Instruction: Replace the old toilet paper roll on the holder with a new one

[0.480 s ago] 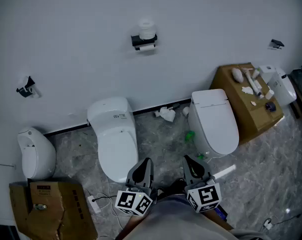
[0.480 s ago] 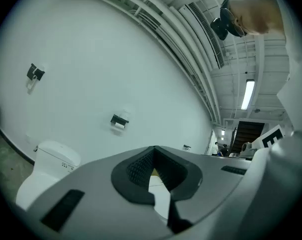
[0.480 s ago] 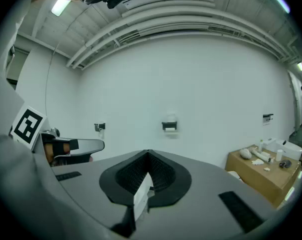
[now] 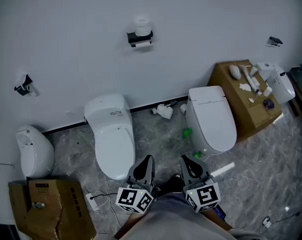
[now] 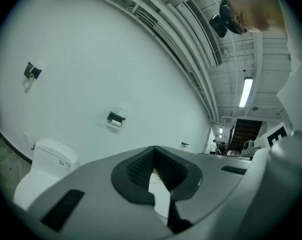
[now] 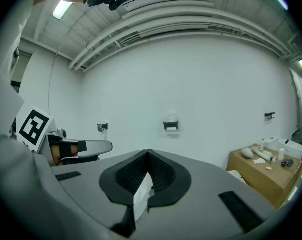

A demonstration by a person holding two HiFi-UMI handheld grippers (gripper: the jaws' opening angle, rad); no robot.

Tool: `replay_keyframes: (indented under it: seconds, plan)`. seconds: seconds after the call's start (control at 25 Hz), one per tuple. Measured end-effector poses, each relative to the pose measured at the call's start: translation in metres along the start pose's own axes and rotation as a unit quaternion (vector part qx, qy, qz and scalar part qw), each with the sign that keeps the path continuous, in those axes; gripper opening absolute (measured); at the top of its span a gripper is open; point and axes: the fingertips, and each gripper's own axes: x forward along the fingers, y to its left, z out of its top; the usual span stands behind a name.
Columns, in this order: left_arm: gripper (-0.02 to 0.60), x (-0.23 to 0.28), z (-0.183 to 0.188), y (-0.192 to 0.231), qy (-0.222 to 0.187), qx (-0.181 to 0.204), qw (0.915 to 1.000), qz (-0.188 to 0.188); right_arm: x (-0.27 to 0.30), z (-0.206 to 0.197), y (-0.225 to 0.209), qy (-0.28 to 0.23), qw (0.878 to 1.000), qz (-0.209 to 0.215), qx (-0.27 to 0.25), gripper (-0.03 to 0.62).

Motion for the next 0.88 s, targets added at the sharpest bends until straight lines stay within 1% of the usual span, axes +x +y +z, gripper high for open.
replay_keyframes:
  seconds: [0.16, 0.36, 0.44, 0.56, 0.72, 0.88]
  plan:
    - [0.005, 0.013, -0.004, -0.001, 0.005, 0.009, 0.9999, 0.001, 0.007, 0.000, -0.003, 0.003, 1.000, 0.019, 0.009, 0.015]
    - [0.005, 0.039, -0.004, 0.001, 0.007, 0.016, 0.9998, 0.008, 0.022, 0.007, -0.019, -0.009, 0.999, 0.034, 0.023, 0.017]
    - [0.005, 0.054, -0.004, 0.004, 0.008, 0.016, 0.9998, 0.012, 0.033, 0.012, -0.029, -0.012, 0.999, 0.039, 0.019, 0.017]
    - [0.005, 0.078, 0.001, 0.007, 0.011, 0.012, 0.9999, 0.006, 0.053, 0.020, -0.043, -0.017, 0.999, 0.049, 0.015, 0.017]
    - [0.005, 0.114, 0.010, 0.009, 0.009, 0.023, 0.9997, 0.006, 0.083, 0.029, -0.064, -0.014, 0.998, 0.059, -0.004, 0.015]
    - [0.005, 0.146, 0.014, 0.012, 0.007, 0.025, 0.9996, 0.013, 0.107, 0.032, -0.085, -0.010, 0.998, 0.069, 0.001, 0.015]
